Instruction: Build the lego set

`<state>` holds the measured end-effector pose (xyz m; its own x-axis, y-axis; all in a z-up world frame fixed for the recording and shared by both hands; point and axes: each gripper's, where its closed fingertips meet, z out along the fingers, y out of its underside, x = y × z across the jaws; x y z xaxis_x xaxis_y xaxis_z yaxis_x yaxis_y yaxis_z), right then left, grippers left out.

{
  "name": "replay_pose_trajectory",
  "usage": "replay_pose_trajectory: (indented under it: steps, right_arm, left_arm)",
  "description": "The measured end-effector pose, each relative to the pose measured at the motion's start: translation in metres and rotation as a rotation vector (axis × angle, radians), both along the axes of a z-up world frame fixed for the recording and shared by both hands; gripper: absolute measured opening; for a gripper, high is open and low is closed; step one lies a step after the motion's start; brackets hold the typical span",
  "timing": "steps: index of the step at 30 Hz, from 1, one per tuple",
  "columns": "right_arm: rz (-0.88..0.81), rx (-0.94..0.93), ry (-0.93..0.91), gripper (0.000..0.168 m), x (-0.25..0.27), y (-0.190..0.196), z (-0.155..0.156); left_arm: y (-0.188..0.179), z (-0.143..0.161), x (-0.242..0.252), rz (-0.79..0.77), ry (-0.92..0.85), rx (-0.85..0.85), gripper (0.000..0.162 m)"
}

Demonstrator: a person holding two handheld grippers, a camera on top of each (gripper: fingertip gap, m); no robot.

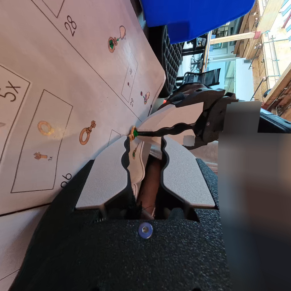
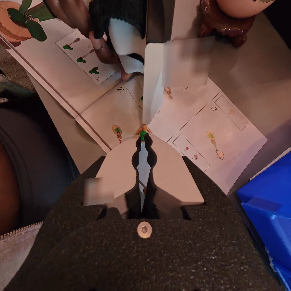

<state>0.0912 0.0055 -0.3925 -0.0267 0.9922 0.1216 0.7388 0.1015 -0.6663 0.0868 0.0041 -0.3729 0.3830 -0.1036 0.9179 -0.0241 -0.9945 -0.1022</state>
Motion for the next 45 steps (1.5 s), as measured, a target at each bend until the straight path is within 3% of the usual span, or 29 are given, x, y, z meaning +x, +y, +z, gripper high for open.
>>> replay_pose_trajectory:
  steps: [6,11,22,26,35,45]
  right_arm:
    - [-0.028,-0.073,-0.094,0.005,0.000,0.000,-0.001]
    - [-0.038,-0.058,-0.176,0.005,0.000,0.000,-0.001]
    - [-0.002,-0.004,-0.026,0.005,-0.002,0.000,0.000]
    - [0.022,0.118,0.037,0.000,-0.009,0.000,0.001]
    - [-0.031,0.055,0.084,0.005,0.001,0.010,0.016]
    - [-0.071,-0.009,-0.049,0.002,0.008,0.005,-0.002]
  left_arm:
    - [0.001,-0.015,-0.006,0.019,0.074,0.064,0.001]
    - [0.000,-0.016,-0.006,0.001,0.094,0.137,0.001]
    - [0.001,-0.016,-0.005,0.010,0.062,0.171,0.001]
    - [0.002,-0.016,-0.005,0.011,0.074,0.186,0.001]
    - [0.003,-0.015,-0.004,0.023,0.059,0.174,0.001]
    - [0.003,-0.015,-0.004,0.031,0.062,0.167,0.001]
